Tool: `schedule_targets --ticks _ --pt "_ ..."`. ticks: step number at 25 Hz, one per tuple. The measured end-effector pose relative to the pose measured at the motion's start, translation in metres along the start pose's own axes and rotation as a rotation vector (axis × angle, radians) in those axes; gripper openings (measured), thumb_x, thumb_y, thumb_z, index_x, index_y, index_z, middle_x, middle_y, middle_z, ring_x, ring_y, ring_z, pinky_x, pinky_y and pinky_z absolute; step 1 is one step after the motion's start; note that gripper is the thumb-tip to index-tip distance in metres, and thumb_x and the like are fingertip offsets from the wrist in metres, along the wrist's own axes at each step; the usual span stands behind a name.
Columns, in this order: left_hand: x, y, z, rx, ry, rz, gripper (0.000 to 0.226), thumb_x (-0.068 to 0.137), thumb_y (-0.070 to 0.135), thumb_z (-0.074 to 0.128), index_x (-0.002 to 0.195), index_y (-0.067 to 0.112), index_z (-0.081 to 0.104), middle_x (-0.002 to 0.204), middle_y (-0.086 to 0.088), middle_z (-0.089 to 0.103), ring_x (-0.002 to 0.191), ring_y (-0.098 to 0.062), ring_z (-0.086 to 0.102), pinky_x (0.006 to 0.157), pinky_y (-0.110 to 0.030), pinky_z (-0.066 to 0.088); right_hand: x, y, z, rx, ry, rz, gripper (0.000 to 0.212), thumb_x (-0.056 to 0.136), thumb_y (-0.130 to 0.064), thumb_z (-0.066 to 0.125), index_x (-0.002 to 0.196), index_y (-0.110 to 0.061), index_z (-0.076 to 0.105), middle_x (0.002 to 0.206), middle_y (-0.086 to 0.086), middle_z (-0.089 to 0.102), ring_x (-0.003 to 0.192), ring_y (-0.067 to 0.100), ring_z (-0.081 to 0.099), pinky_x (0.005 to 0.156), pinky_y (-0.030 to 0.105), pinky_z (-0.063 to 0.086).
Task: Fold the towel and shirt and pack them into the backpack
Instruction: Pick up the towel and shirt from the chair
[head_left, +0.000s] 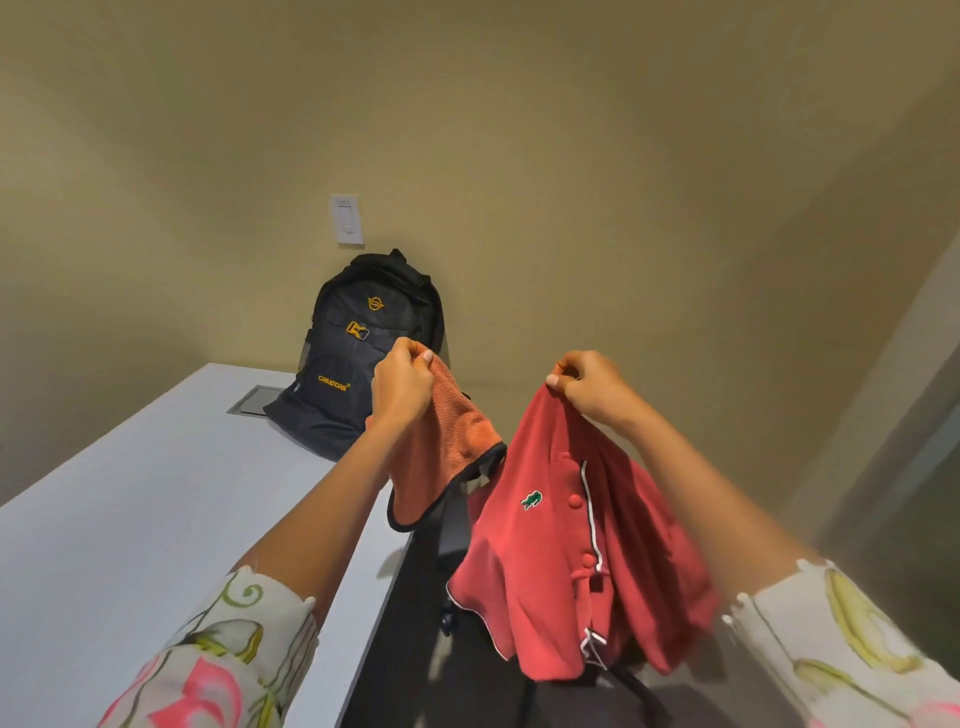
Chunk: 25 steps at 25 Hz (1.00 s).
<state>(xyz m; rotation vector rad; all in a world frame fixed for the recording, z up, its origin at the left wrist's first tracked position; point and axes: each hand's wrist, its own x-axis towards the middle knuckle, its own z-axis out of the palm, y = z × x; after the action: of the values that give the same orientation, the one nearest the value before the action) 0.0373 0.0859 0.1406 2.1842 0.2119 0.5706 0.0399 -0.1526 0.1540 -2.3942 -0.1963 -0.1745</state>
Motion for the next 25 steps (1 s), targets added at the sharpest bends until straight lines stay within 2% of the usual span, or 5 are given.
schedule_targets --ticks 4,8,13,20,25 --pt "0.000 -0.001 -0.024 0.018 0.065 0.003 0.022 0.101 0.023 0.048 0.111 0.010 0.062 0.108 -0.009 0.067 0.101 -0.025 0.061 0.080 -0.030 0.041 0.020 -0.031 0.004 0.099 -0.046 -0.089 0.027 0.092 -0.015 0.062 0.067 -0.022 0.055 0.065 -0.001 0.055 0.061 0.016 0.050 0.067 0.029 0.042" --pt "0.003 -0.011 -0.047 0.017 0.119 -0.024 0.021 0.101 0.026 0.049 0.110 0.012 0.061 0.107 -0.009 0.068 0.100 -0.026 0.063 0.086 -0.036 0.049 0.032 -0.064 0.016 0.188 -0.103 -0.178 0.027 0.093 -0.014 0.060 0.067 -0.019 0.056 0.063 0.001 0.055 0.056 0.015 0.051 0.065 0.033 0.048" --pt "-0.001 -0.019 -0.081 0.082 0.218 -0.090 0.027 0.102 0.027 0.047 0.117 0.010 0.060 0.112 -0.009 0.066 0.102 -0.024 0.061 0.079 -0.028 0.042 0.046 -0.104 0.039 0.245 -0.172 -0.283 0.024 0.094 -0.016 0.060 0.070 -0.019 0.056 0.067 0.001 0.057 0.060 0.016 0.052 0.066 0.035 0.048" --pt "-0.001 -0.053 -0.144 0.136 0.346 -0.157 0.022 0.099 0.025 0.053 0.110 0.010 0.065 0.110 -0.011 0.069 0.102 -0.029 0.063 0.083 -0.033 0.046 0.053 -0.165 0.075 0.263 -0.214 -0.406 0.016 0.095 -0.022 0.060 0.080 -0.015 0.063 0.071 -0.002 0.058 0.066 0.012 0.055 0.059 0.026 0.045" --pt "0.002 -0.086 -0.196 0.179 0.425 -0.221 0.022 0.097 0.025 0.055 0.107 0.011 0.067 0.109 -0.012 0.070 0.102 -0.031 0.063 0.083 -0.034 0.047 0.058 -0.216 0.114 0.252 -0.242 -0.470 0.017 0.094 -0.023 0.061 0.087 -0.008 0.067 0.076 0.001 0.062 0.072 0.015 0.056 0.067 0.028 0.045"
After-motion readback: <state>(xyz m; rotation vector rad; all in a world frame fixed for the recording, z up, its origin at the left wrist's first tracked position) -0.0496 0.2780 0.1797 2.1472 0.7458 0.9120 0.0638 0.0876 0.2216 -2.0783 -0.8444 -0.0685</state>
